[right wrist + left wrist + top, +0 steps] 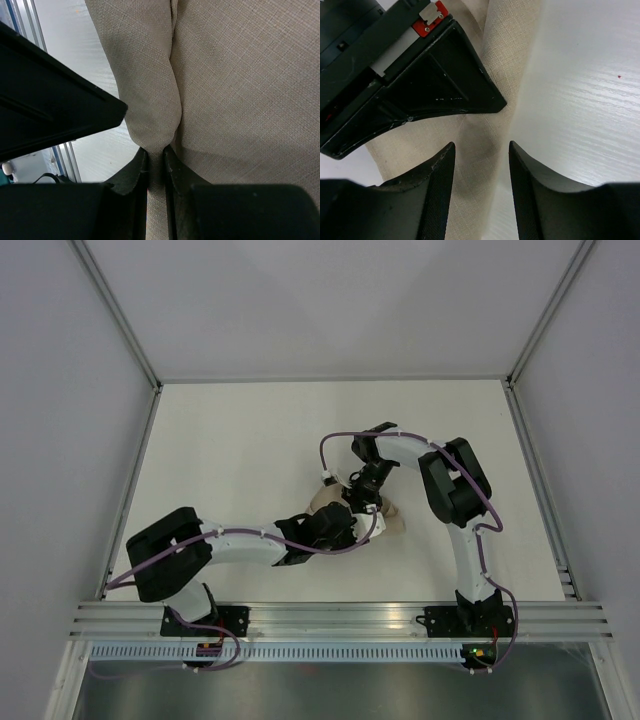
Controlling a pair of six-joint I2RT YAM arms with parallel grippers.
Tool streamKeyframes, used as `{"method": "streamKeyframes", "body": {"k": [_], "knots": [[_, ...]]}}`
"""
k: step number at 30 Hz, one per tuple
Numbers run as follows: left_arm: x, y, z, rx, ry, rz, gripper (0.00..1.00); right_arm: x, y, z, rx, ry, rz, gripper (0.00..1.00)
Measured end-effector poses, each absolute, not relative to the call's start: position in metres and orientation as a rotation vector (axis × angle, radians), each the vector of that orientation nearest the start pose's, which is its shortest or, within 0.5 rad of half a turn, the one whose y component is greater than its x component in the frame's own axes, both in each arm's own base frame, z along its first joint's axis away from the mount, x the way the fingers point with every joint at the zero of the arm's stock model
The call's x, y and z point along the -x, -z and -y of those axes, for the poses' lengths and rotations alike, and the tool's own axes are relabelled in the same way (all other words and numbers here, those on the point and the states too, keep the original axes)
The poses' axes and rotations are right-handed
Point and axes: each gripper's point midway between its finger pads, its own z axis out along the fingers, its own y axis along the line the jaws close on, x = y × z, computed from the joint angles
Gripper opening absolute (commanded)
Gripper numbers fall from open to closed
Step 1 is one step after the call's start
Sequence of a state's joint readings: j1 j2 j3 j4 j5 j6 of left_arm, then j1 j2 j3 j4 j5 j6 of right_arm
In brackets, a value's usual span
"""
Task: Fold the napkin, place the utensils inside, and roll it up
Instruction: Roll the napkin at the center of the board.
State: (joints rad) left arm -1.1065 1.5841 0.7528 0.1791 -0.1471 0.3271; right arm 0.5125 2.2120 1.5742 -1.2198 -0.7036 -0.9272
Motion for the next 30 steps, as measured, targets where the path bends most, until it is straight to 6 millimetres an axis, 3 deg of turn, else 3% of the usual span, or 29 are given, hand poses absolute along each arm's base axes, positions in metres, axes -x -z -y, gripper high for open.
{"method": "streamKeyframes", "body": {"k": [13,22,30], "knots": [[-0.226,-0.029,0.353,-1.445,0.213,-1.722,0.53,-0.238,-0.014,-0.235,1.848,-1.212,-2.432,0.07],[-0.234,-0.026,0.353,-1.419,0.204,-1.724,0.52,-0.238,-0.014,-0.235,1.839,-1.219,-2.438,0.07],[-0.233,-0.023,0.354,-1.437,0.29,-1.737,0.42,-0.238,-0.014,-0.234,1.836,-1.222,-2.439,0.09]]}}
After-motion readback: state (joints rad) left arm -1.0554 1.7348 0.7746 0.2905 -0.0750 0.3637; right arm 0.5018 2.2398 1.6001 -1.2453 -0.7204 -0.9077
